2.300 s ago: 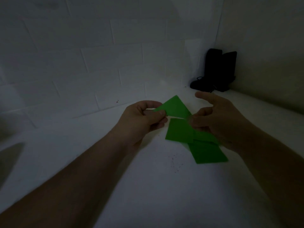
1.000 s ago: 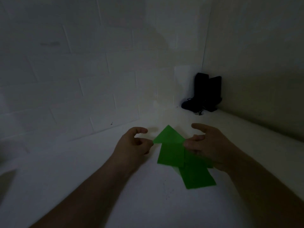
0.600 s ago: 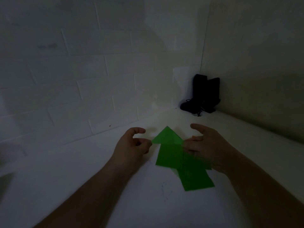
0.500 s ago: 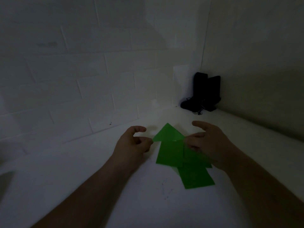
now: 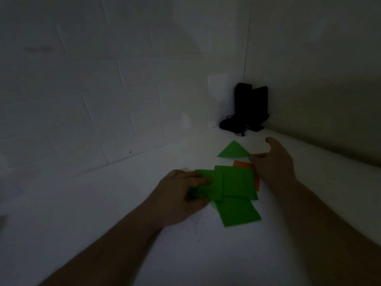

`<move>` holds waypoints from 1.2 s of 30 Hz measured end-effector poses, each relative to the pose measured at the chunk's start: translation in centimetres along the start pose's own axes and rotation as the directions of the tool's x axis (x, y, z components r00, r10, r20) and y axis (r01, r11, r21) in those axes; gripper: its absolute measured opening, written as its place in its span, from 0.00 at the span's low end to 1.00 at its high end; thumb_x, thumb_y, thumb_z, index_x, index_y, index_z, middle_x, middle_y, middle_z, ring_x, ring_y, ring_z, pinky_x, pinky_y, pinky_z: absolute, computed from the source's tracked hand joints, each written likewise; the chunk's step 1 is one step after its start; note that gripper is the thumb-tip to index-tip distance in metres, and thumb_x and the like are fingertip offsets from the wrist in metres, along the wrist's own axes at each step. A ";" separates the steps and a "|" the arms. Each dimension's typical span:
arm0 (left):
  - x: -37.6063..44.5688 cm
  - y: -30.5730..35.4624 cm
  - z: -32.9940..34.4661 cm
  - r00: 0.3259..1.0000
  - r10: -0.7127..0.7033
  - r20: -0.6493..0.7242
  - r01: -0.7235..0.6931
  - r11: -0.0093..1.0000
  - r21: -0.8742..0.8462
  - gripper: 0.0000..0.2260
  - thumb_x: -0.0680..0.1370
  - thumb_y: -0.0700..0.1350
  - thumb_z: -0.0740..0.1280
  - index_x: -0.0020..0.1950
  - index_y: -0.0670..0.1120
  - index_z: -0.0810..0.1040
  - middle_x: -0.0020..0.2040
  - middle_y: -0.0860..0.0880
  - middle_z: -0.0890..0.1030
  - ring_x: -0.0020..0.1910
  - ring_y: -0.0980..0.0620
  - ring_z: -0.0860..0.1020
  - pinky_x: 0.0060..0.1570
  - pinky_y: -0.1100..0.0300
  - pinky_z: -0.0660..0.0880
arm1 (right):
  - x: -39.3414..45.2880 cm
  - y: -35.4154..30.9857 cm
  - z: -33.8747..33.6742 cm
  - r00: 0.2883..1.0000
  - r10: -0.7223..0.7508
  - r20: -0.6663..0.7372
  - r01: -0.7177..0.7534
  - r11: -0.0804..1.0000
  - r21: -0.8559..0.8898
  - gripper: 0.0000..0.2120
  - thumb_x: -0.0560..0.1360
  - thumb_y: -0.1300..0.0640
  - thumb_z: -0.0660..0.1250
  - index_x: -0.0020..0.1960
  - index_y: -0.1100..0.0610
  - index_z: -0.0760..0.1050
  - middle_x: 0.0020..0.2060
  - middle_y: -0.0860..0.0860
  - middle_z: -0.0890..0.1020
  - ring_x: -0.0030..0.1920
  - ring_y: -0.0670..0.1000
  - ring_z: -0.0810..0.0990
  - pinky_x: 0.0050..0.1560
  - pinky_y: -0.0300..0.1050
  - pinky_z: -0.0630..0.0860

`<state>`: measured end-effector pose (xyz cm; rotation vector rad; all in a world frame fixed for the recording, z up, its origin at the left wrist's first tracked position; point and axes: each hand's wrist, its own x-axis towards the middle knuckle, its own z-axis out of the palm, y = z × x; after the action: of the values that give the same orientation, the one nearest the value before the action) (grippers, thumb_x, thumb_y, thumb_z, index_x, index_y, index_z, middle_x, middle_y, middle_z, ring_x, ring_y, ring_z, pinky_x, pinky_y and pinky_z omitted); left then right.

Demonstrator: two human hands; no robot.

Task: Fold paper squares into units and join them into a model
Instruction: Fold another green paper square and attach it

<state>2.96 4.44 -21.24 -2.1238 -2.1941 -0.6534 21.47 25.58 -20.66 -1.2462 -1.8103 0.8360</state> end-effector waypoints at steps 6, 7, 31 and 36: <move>-0.2 0.6 -0.6 0.993 0.042 -0.113 -0.054 0.993 -0.108 0.12 0.80 0.55 0.69 0.59 0.54 0.86 0.57 0.57 0.85 0.56 0.60 0.77 0.57 0.81 0.61 | 0.3 0.4 -0.2 0.993 0.015 -0.120 -0.012 1.000 0.029 0.30 0.80 0.58 0.66 0.80 0.56 0.61 0.66 0.58 0.78 0.60 0.54 0.76 0.58 0.39 0.67; -0.3 0.6 -0.7 0.989 0.060 -0.132 -0.076 0.990 -0.120 0.09 0.80 0.52 0.70 0.57 0.53 0.87 0.55 0.58 0.85 0.55 0.60 0.78 0.55 0.82 0.62 | 0.3 0.4 -0.2 0.995 0.013 -0.103 -0.010 0.999 0.034 0.30 0.81 0.58 0.66 0.80 0.56 0.60 0.67 0.58 0.77 0.62 0.54 0.75 0.61 0.40 0.67; -0.2 0.2 -3.4 0.747 -0.663 -0.053 0.132 0.227 -0.965 0.16 0.85 0.49 0.63 0.52 0.38 0.84 0.48 0.38 0.86 0.47 0.41 0.86 0.46 0.50 0.84 | -7.9 -7.1 0.5 0.906 -0.236 0.351 0.333 0.909 -0.249 0.20 0.85 0.43 0.54 0.71 0.50 0.71 0.71 0.52 0.73 0.67 0.53 0.73 0.69 0.52 0.69; -0.8 1.4 -3.5 0.825 -0.555 -0.110 0.159 0.413 -0.897 0.12 0.84 0.47 0.65 0.52 0.41 0.84 0.42 0.43 0.87 0.38 0.47 0.85 0.36 0.56 0.81 | -9.6 -9.2 -0.1 0.876 -0.270 0.400 0.131 0.931 0.342 0.09 0.83 0.50 0.63 0.61 0.48 0.77 0.47 0.51 0.85 0.46 0.54 0.84 0.44 0.49 0.82</move>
<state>3.39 2.60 -17.89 -1.3561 -2.2933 -2.4444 19.68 13.67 -14.98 -0.6835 -2.0190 1.2980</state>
